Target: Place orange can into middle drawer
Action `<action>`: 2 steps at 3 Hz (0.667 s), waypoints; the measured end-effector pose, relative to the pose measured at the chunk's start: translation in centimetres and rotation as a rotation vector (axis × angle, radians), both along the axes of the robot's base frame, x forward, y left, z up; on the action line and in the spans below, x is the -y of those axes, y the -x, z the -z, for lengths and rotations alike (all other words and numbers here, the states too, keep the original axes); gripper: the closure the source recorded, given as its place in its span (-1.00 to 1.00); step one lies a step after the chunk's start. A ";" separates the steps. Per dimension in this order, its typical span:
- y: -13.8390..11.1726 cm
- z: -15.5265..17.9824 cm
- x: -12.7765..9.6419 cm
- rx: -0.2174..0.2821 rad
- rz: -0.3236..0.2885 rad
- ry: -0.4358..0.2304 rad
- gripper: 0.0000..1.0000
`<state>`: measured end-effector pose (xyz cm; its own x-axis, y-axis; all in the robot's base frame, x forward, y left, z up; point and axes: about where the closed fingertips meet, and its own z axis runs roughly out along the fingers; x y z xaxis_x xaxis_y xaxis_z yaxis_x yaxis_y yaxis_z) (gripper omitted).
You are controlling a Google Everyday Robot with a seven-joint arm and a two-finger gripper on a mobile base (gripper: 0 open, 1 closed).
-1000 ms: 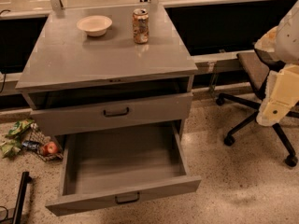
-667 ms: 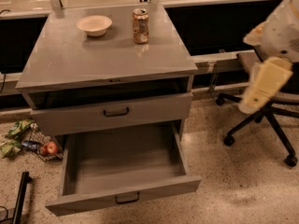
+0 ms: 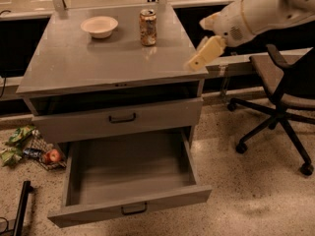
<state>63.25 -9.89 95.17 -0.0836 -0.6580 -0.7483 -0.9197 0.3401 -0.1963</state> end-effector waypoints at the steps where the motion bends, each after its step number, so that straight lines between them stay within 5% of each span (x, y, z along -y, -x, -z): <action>1: -5.7 -0.7 -3.3 0.040 -0.003 -0.105 -1.00; 2: -7.4 -1.0 -4.1 0.060 -0.002 -0.125 -1.00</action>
Offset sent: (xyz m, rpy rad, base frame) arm 0.0596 0.0336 0.0067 0.1056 -0.0427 0.0019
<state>70.70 -5.76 96.16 -0.0351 -0.5595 -0.8281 -0.9084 0.3633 -0.2070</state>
